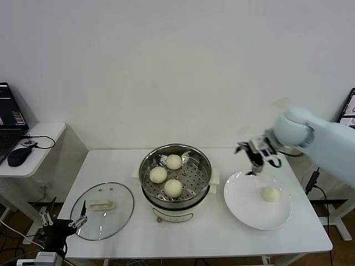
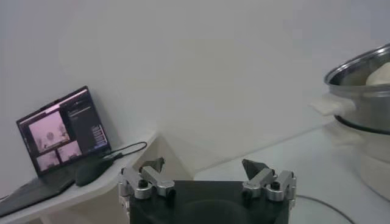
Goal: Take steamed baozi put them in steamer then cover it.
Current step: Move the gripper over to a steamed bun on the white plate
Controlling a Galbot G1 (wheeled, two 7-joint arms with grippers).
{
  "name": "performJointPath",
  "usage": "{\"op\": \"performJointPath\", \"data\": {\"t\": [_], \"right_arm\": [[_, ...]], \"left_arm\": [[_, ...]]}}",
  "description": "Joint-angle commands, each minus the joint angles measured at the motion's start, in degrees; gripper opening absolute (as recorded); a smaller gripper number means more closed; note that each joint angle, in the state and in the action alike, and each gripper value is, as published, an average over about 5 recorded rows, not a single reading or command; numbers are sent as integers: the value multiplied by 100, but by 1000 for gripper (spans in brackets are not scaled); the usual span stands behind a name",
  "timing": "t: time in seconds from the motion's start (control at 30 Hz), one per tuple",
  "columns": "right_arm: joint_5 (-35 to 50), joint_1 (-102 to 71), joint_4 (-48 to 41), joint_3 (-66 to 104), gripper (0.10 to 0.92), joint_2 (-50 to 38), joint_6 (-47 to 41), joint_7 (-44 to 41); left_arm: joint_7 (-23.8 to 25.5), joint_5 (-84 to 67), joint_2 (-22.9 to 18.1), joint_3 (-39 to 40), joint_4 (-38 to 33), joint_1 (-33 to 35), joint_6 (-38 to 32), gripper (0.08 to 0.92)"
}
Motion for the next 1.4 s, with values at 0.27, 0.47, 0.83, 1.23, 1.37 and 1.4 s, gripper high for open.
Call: {"op": "performJointPath", "data": {"t": [0.27,0.47,0.83,1.23,1.37,1.4], "right_arm": [[-1375,-3216,-902,2473,823,-556,131,-16],[-1625,-3520,-1527,2691,823,-117,265,68],[-1944,-3537,-2162,2840,823,619,559,237],[-2037,-3423,-2522,2846,823,992,575,314],[-2104,-3380,-2552,2833,820,1034,534,304],[-2111,-3367,-2558,2827,817,1044,518,298]], "left_arm": [[18,48,-36,52,-37,62,31,823],[26,48,-58,36,-47,98,43,823],[44,30,-75,-32,-76,160,59,823],[54,43,-98,-27,-86,173,69,823],[51,44,-105,-29,-75,167,67,823],[51,47,-109,-29,-76,166,67,823]]}}
